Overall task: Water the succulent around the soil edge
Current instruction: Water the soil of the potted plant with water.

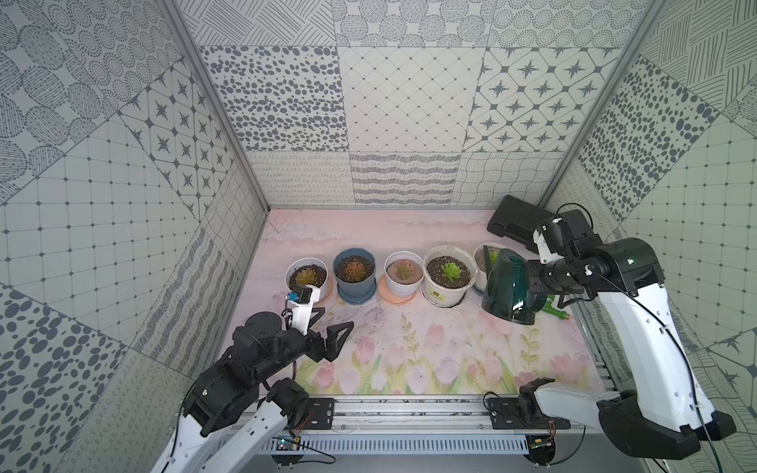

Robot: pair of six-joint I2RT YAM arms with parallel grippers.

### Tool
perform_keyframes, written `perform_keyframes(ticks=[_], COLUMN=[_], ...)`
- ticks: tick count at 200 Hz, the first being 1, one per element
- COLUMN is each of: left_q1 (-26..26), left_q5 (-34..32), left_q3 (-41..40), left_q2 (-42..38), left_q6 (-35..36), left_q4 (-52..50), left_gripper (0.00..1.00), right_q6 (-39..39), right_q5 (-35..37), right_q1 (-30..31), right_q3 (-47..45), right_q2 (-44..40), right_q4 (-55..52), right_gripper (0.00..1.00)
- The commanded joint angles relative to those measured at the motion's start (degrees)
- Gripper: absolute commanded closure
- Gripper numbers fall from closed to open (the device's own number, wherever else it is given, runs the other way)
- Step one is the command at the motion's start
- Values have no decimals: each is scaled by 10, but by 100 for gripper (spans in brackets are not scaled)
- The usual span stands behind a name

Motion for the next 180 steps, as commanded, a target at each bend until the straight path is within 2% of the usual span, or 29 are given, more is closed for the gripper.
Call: perform_keyframes(ticks=[1,83,121,152,180], left_q1=[-1,0,-2,-4,-6], left_q5=[-1,0,0,-1,-1], left_q3=[0,0,-1,-1,-1], left_q2=[-2,-2,-7,-10,-13], left_q6=[16,16,16,17,17], left_q4=[-8,-6,-6,-6,-6], left_gripper=[1,1,1,1,1], right_q6=[10,36,33,28,17], right_q5=[-13,-33,-12,-15,9], right_q1=[-2,-2,-4,-6,-15], right_q3=[6,6,61,40,42], right_q2=[-15,-38,-27,-29,-32], right_q4=[-67,-69,-69,-69,-69], right_gripper=[100,100,100,100,100])
